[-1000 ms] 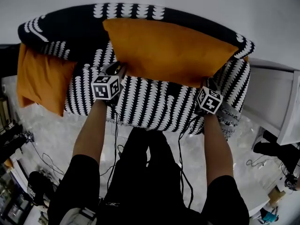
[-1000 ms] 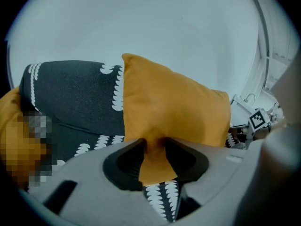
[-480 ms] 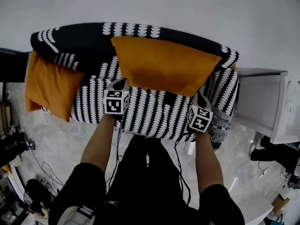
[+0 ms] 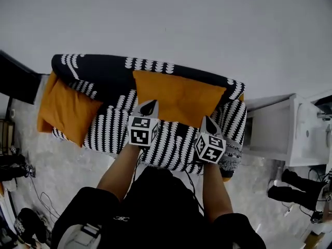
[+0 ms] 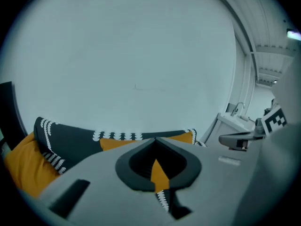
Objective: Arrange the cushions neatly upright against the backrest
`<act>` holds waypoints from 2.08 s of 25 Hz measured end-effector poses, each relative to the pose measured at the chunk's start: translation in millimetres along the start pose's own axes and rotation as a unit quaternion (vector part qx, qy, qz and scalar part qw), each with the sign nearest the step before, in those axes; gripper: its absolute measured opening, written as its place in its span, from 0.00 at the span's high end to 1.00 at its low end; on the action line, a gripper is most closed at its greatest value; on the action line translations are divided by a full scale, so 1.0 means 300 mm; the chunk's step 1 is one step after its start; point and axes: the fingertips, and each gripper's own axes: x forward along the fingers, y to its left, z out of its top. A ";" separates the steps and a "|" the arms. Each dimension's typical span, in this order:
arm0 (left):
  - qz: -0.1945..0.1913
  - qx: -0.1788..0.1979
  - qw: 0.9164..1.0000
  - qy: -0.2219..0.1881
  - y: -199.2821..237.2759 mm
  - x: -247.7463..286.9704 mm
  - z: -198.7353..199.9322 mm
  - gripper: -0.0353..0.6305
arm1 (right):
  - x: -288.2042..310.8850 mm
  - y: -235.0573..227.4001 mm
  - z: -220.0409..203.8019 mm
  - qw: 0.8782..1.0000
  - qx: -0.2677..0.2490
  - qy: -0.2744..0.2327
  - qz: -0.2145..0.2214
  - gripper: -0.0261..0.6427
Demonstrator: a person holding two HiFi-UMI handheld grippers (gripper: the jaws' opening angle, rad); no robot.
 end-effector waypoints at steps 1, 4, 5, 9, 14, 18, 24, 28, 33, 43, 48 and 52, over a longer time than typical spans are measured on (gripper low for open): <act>-0.005 0.003 1.000 -0.012 -0.026 -0.032 0.045 0.93 | -0.028 0.028 0.047 1.000 -0.002 -0.013 0.007 0.95; -0.018 0.017 0.999 -0.046 -0.101 -0.143 0.162 0.93 | -0.122 0.109 0.185 0.998 -0.005 -0.055 0.030 0.95; -0.022 0.022 0.998 -0.057 -0.121 -0.178 0.199 0.93 | -0.151 0.134 0.230 0.997 -0.006 -0.069 0.037 0.95; -0.032 0.039 0.995 -0.089 -0.193 -0.297 0.317 0.93 | -0.270 0.219 0.390 0.991 -0.022 -0.118 0.052 0.95; -0.041 0.053 0.991 -0.114 -0.272 -0.385 0.429 0.93 | -0.392 0.287 0.530 0.984 -0.036 -0.161 0.068 0.95; -0.043 0.078 0.986 -0.143 -0.328 -0.411 0.540 0.93 | -0.424 0.316 0.611 0.979 -0.051 -0.183 0.077 0.95; -0.051 0.099 0.981 -0.155 -0.387 -0.440 0.617 0.93 | -0.492 0.339 0.685 0.972 -0.059 -0.209 0.090 0.95; -0.064 0.124 0.980 -0.142 -0.425 -0.425 0.604 0.94 | -0.509 0.345 0.708 0.969 -0.064 -0.220 0.092 0.95; -0.078 0.116 0.980 -0.141 -0.461 -0.419 0.590 0.94 | -0.509 0.332 0.695 0.970 -0.061 -0.213 0.096 0.95; -0.068 0.095 0.984 -0.134 -0.475 -0.441 0.534 0.93 | -0.526 0.313 0.627 0.974 -0.055 -0.194 0.108 0.95; -0.036 0.081 0.988 -0.125 -0.458 -0.467 0.488 0.93 | -0.516 0.326 0.589 0.973 -0.054 -0.179 0.134 0.95; 0.007 0.062 0.992 -0.113 -0.385 -0.498 0.431 0.93 | -0.483 0.402 0.556 0.968 -0.065 -0.169 0.173 0.95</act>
